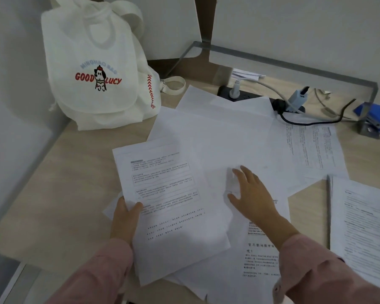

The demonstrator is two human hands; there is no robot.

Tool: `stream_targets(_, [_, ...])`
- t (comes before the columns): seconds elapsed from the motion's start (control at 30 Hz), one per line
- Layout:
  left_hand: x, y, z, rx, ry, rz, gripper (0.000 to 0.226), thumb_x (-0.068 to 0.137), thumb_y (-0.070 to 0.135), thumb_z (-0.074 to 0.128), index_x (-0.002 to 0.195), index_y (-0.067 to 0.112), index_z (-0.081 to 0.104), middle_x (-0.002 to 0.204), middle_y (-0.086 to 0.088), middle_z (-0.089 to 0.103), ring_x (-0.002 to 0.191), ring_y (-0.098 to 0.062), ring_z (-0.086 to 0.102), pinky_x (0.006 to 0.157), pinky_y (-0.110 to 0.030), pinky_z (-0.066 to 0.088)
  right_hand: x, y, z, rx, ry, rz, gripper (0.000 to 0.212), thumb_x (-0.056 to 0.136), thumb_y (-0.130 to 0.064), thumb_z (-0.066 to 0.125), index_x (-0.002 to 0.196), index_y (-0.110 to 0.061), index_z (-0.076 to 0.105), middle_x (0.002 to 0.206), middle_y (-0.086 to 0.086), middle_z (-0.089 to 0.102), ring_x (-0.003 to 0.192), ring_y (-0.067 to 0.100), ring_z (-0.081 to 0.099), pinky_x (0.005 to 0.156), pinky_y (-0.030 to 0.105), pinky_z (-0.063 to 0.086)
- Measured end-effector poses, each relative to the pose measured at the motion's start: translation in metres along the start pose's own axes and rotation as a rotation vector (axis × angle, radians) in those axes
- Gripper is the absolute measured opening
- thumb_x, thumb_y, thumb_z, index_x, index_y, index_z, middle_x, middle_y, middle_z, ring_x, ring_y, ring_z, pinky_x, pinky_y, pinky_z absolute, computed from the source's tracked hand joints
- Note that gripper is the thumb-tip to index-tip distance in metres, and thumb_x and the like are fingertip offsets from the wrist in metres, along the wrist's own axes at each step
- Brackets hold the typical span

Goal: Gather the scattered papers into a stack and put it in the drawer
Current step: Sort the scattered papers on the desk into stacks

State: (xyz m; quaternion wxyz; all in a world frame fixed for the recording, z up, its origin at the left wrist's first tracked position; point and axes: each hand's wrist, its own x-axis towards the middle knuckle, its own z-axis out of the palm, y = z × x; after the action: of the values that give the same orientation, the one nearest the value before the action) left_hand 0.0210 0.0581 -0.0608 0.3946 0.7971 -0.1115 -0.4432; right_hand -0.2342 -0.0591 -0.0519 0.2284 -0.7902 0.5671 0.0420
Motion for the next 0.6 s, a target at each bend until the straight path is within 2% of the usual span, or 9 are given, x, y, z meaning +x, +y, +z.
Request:
stream_targets(0.07, [0.0,0.001,0.001,0.003,-0.006,0.004,0.041,0.088,0.01,0.054,0.128,0.012,0.047,0.115,-0.004,0.055,0.101,-0.021,0.051,0.087,-0.033,0.039,0.01,-0.005,0.004,-0.095,-0.054,-0.049,0.071,0.089,-0.034,0.051,0.146,-0.017,0.013,0.156,0.012,0.009,0.142,0.028,0.018,0.116,0.035,0.02])
stream_targets(0.2, [0.002,-0.003,-0.001,-0.014,-0.021,-0.011,0.044,0.087,0.012,0.055,0.13,0.014,0.046,0.116,-0.002,0.056,0.104,-0.021,0.053,0.09,-0.034,0.041,0.021,-0.015,0.015,-0.297,-0.021,-0.07,0.062,0.084,-0.015,0.054,0.139,-0.011,0.027,0.136,0.021,0.037,0.12,0.032,0.045,0.098,0.033,0.041])
stream_targets(0.27, [0.002,-0.007,-0.003,-0.044,-0.022,-0.026,0.042,0.086,0.013,0.056,0.128,0.017,0.049,0.115,-0.001,0.059,0.107,-0.023,0.055,0.09,-0.035,0.043,0.024,-0.017,0.018,-0.385,-0.036,-0.065,0.063,0.067,-0.007,0.072,0.125,-0.007,0.047,0.115,0.026,0.055,0.096,0.033,0.062,0.073,0.032,0.054])
stream_targets(0.33, [0.0,-0.008,-0.005,-0.083,-0.014,-0.041,0.038,0.086,0.014,0.056,0.123,0.019,0.052,0.113,-0.001,0.061,0.105,-0.024,0.057,0.089,-0.037,0.044,0.026,-0.016,0.014,-0.443,0.028,-0.099,0.056,0.048,-0.002,0.081,0.101,-0.006,0.064,0.088,0.021,0.065,0.065,0.028,0.067,0.043,0.026,0.047])
stream_targets(0.37, [-0.001,-0.007,-0.006,-0.104,0.0,-0.045,0.035,0.086,0.014,0.056,0.12,0.019,0.053,0.112,-0.002,0.062,0.103,-0.024,0.058,0.089,-0.037,0.045,0.026,-0.017,0.008,-0.428,0.028,-0.108,0.043,0.055,0.0,0.077,0.096,-0.006,0.065,0.083,0.017,0.066,0.06,0.027,0.065,0.04,0.026,0.04])
stream_targets(0.43, [-0.003,-0.008,-0.009,-0.135,0.043,-0.048,0.027,0.086,0.012,0.055,0.113,0.016,0.055,0.109,-0.004,0.063,0.1,-0.026,0.058,0.088,-0.037,0.045,0.027,-0.016,-0.003,-0.299,0.07,-0.037,0.016,0.083,-0.001,0.054,0.097,-0.005,0.059,0.084,0.011,0.065,0.067,0.028,0.063,0.049,0.027,0.032])
stream_targets(0.5, [-0.005,-0.006,-0.012,-0.151,0.067,-0.044,0.027,0.086,0.012,0.053,0.113,0.014,0.057,0.108,-0.005,0.063,0.099,-0.027,0.059,0.086,-0.036,0.045,0.027,-0.01,-0.012,-0.145,0.146,0.066,0.019,0.096,-0.011,0.037,0.095,-0.006,0.055,0.073,0.008,0.06,0.065,0.03,0.057,0.053,0.028,0.03])
stream_targets(0.6, [-0.004,-0.005,-0.015,-0.151,0.062,-0.035,0.03,0.086,0.013,0.053,0.116,0.011,0.056,0.109,-0.006,0.063,0.097,-0.026,0.059,0.084,-0.034,0.044,0.02,-0.002,-0.027,0.092,0.281,0.153,0.021,0.097,-0.016,0.036,0.086,-0.008,0.051,0.054,0.0,0.042,0.057,0.028,0.047,0.049,0.03,0.028])
